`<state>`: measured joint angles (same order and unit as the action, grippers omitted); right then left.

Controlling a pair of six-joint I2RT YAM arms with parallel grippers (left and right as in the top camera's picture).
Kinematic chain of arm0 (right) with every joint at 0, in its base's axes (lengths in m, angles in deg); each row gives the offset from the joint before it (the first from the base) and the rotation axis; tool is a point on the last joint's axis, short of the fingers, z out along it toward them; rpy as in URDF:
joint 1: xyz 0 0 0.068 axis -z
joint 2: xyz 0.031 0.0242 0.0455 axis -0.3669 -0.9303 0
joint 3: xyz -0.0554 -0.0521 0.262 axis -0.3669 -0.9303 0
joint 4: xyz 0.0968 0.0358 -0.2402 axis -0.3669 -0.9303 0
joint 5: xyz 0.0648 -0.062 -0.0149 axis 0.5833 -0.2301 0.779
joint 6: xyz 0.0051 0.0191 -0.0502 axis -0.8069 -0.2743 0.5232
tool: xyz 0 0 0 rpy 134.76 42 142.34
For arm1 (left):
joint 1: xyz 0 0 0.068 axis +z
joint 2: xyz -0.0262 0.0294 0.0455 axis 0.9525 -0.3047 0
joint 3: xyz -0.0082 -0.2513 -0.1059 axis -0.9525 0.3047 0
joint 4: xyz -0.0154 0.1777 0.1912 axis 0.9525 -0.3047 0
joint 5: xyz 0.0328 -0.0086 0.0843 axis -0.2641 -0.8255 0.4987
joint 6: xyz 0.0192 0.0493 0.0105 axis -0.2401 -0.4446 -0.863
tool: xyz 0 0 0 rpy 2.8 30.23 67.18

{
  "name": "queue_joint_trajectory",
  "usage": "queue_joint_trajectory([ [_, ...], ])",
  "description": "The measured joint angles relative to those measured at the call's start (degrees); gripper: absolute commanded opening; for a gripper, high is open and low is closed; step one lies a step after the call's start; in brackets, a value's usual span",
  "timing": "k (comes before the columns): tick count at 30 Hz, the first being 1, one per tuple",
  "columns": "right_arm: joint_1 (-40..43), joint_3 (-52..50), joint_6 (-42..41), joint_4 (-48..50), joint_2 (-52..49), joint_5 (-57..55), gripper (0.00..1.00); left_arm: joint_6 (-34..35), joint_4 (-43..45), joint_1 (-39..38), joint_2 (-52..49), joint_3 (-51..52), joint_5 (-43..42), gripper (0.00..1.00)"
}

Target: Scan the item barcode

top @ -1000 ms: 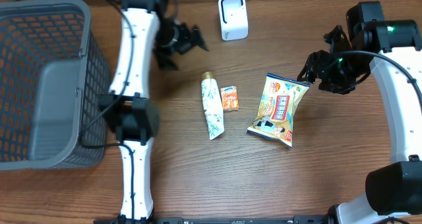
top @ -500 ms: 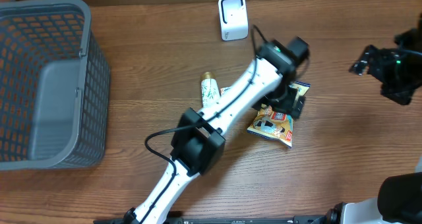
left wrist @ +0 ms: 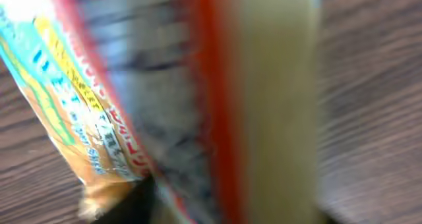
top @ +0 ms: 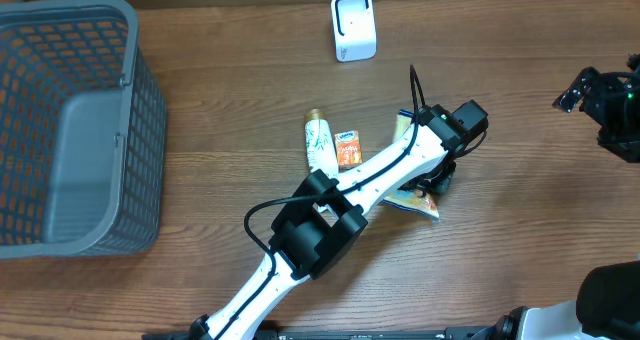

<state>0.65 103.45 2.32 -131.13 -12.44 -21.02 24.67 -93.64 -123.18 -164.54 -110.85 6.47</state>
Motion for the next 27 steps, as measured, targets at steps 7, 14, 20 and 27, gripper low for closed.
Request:
queue_joint_trajectory([
  [7, 0.0, 0.0, 0.0, 0.0, 0.0, 0.0, 1.00, 1.0, -0.7, 0.4, 1.1, -0.3, -1.9, 0.04],
  [14, 0.0, 0.0, 0.0, 0.3, 0.0, 0.0, 1.00, -0.5, 7.6, 4.2, 1.1, -5.1, -41.0, 0.04],
  [20, 0.0, 0.0, 0.0, 0.2, 0.0, 0.0, 1.00, -2.6, 12.5, 9.8, 1.1, -5.6, -63.6, 0.04],
  [27, 0.0, 0.0, 0.0, 0.4, 0.0, 0.0, 1.00, 2.7, 30.1, 13.8, 1.1, 3.0, -61.3, 0.04],
])
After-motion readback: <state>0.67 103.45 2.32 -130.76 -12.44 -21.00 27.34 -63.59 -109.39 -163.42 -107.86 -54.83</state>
